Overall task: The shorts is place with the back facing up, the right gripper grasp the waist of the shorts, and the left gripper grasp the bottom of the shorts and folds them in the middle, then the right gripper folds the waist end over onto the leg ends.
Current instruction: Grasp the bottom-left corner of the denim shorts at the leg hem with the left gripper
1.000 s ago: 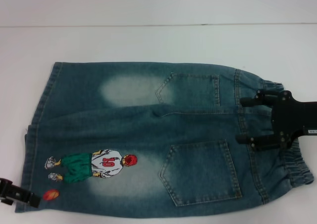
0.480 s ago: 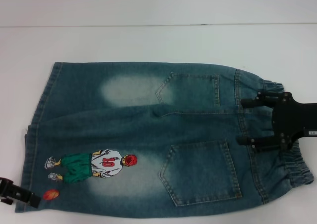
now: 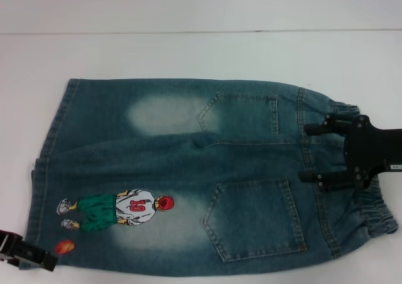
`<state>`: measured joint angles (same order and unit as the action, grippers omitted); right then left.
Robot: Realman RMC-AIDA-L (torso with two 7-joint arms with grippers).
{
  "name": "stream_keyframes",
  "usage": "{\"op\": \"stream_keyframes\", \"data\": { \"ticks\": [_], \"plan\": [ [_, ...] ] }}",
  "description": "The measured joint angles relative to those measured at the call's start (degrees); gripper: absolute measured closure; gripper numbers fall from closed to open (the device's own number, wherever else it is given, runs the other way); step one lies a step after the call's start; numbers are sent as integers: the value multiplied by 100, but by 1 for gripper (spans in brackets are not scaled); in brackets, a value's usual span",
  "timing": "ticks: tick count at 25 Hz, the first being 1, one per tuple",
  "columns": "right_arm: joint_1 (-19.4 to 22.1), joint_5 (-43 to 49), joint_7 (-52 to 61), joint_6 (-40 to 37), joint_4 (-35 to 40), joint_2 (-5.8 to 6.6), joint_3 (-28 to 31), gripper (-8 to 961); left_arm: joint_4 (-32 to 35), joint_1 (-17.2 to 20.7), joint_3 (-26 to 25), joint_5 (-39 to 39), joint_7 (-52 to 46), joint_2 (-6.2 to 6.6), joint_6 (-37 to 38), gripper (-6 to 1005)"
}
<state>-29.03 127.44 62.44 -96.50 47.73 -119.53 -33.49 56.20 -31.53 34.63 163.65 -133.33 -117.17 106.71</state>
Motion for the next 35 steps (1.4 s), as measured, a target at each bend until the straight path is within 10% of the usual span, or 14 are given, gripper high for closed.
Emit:
{"op": "stream_keyframes", "data": {
  "ticks": [26, 35],
  "plan": [
    [39, -14, -64, 61, -16, 0, 64, 54, -151, -69, 277, -3, 13, -67, -154, 255],
    [59, -69, -101, 63, -9, 0, 71, 54, 79, -55, 276, 0, -136, -151, -175, 752]
  ]
}}
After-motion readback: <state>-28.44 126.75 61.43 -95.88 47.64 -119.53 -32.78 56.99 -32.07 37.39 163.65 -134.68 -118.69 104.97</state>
